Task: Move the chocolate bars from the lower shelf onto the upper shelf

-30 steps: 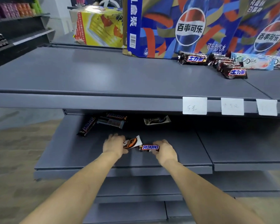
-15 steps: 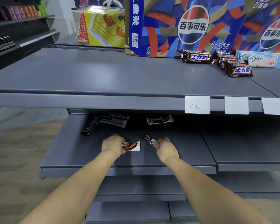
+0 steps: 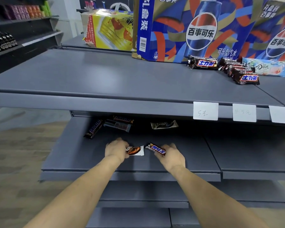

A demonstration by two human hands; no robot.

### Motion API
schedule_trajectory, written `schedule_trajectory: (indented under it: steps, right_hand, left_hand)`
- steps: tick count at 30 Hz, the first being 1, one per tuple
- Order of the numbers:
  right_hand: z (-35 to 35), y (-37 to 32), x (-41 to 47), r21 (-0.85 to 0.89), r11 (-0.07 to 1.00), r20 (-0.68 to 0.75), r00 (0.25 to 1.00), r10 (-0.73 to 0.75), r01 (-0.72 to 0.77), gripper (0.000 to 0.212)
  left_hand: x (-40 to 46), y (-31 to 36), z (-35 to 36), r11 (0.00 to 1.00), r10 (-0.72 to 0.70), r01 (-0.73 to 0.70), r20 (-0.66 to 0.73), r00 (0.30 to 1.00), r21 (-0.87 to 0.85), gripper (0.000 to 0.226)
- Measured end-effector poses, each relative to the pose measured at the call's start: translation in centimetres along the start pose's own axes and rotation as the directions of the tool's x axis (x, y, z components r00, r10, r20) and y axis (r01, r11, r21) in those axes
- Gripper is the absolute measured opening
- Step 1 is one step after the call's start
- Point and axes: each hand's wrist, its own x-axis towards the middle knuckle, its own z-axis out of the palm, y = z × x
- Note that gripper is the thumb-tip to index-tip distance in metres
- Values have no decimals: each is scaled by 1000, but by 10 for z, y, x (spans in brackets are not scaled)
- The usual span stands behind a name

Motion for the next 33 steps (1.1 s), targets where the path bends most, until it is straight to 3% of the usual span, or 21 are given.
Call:
schedule_trajectory:
  steps: [8, 13, 16, 23, 28, 33]
  right_hand:
    - [1, -15, -5, -103, 994, -65, 996, -54, 47, 43]
    - [5, -34, -9, -103, 979, -41, 983, -180, 176, 35]
    - [9, -34, -6, -160, 960, -13, 972, -236, 231, 52]
    - [15, -31, -2, -282, 930, -62, 962, -265, 238, 49]
    - [14, -32, -5, -191, 968, -70, 981, -181, 165, 34]
    - [11, -36, -16, -173, 973, -94, 981, -172, 154, 39]
  left_hand:
    - [-3, -5, 7, 999, 12, -13, -47, 999, -33, 45]
    - [-4, -5, 7, 1000, 13, -14, -66, 998, -15, 42]
    - [-5, -5, 8, 1000, 14, -15, -89, 996, -6, 41]
    - [-8, -17, 7, 997, 58, -63, -105, 993, -47, 53]
    - [-16, -31, 5, 984, 106, -125, -148, 983, -130, 65]
    - [-26, -43, 8, 971, 179, -203, -184, 967, -126, 60]
